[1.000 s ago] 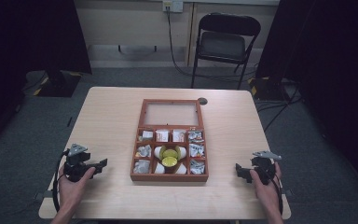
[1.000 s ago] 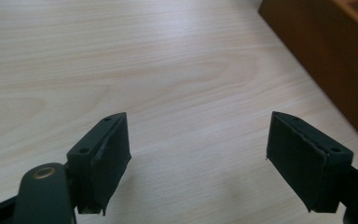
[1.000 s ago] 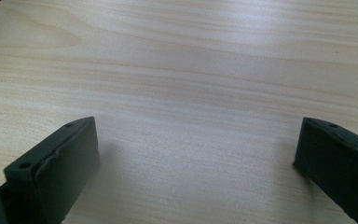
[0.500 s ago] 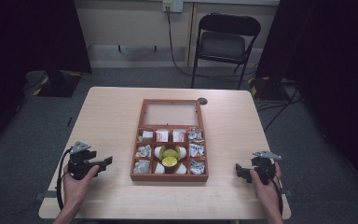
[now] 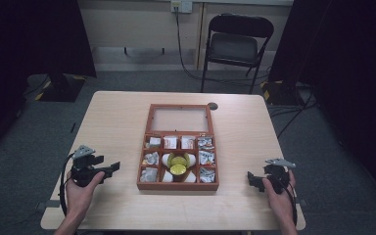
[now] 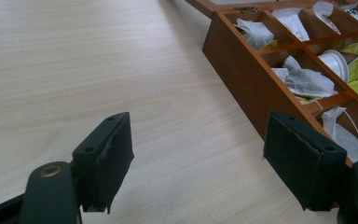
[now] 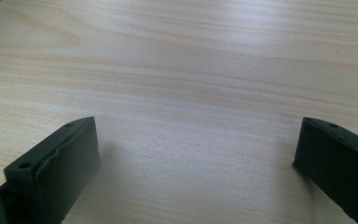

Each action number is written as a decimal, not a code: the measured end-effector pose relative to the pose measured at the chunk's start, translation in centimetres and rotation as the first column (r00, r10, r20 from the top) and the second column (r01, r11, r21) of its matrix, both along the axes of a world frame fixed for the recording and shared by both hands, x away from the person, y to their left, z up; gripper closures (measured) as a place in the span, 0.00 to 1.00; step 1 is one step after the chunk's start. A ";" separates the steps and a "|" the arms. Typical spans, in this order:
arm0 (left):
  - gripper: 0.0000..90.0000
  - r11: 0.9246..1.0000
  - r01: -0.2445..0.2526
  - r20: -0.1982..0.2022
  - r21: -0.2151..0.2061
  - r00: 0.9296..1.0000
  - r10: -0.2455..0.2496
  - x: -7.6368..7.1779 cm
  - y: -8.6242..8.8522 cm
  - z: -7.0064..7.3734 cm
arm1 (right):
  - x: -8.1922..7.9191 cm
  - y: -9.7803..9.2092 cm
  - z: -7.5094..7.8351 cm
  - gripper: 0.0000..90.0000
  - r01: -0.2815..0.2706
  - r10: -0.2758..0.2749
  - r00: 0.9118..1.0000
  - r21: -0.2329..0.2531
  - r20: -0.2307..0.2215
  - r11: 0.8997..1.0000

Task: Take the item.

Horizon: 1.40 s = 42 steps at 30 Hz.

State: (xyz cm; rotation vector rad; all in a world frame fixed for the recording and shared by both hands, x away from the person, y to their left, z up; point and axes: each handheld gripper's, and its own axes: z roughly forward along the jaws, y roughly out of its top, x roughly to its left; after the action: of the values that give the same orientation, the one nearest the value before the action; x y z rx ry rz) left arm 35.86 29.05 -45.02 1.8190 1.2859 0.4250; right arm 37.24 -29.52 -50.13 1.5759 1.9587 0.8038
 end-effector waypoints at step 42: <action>0.29 0.982 0.190 0.040 -0.014 0.981 -0.189 2.8 -6.7 3.1 | 0.0 0.0 0.0 0.00 0.001 -0.001 1.000 0.000 0.000 1.000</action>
State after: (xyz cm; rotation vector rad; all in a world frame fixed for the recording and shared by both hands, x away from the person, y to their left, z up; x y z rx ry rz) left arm 38.71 22.36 -41.92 1.8884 1.0750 0.3409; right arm 37.23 -29.52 -50.13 1.5767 1.9580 0.8033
